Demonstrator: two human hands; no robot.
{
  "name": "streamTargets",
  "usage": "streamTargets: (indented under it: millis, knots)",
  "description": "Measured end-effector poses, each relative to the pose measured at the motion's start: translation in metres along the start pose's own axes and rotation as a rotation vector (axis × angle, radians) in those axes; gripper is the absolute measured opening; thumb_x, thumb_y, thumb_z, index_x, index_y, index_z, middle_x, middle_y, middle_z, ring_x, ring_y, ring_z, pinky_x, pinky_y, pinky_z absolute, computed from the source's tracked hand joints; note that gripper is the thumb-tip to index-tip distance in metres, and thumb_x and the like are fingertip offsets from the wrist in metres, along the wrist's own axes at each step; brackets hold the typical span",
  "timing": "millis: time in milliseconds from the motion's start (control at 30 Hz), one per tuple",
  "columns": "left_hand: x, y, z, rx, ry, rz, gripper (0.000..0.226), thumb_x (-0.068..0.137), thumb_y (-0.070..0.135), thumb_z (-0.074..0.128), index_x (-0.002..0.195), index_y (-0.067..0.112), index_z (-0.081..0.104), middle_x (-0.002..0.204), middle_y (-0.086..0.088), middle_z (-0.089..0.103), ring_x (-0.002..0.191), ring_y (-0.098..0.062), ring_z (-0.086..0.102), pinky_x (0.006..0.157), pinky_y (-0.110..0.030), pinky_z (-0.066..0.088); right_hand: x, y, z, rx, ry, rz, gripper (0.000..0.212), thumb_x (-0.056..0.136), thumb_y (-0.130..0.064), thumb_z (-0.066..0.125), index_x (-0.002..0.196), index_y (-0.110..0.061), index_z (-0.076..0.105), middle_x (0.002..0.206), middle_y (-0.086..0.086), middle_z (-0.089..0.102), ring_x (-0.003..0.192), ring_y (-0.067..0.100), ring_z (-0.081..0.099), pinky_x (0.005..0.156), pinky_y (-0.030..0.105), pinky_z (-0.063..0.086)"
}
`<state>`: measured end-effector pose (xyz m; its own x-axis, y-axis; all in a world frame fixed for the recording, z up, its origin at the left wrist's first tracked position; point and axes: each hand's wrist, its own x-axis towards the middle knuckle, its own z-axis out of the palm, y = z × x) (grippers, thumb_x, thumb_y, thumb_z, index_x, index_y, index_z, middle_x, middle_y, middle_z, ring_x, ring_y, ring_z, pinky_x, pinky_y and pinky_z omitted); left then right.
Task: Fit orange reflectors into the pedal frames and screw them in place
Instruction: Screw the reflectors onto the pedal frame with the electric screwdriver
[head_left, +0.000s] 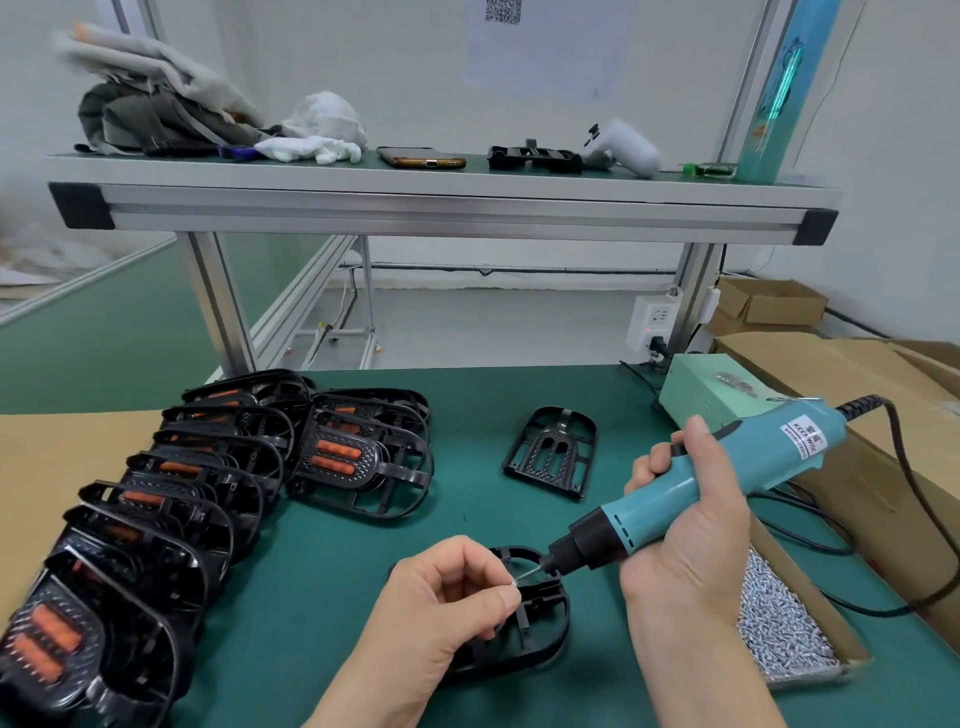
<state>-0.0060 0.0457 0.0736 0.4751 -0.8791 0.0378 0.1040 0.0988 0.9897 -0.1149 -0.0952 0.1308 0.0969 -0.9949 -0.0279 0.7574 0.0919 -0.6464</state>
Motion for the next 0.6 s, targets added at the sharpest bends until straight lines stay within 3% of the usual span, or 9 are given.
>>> streamTargets:
  millis: [600]
  knots:
    - [-0.0023, -0.0029, 0.0004, -0.007, 0.053, 0.02, 0.008, 0.066, 0.011, 0.078, 0.067, 0.015, 0.071, 0.063, -0.011, 0.062, 0.057, -0.017, 0.051, 0.057, -0.023, 0.046, -0.0041, 0.0056, 0.0001, -0.013, -0.01, -0.029, 0.029, 0.09, -0.024, 0.07, 0.107, -0.013, 0.049, 0.077, 0.0, 0.049, 0.064, 0.013, 0.047, 0.058, 0.02, 0.043]
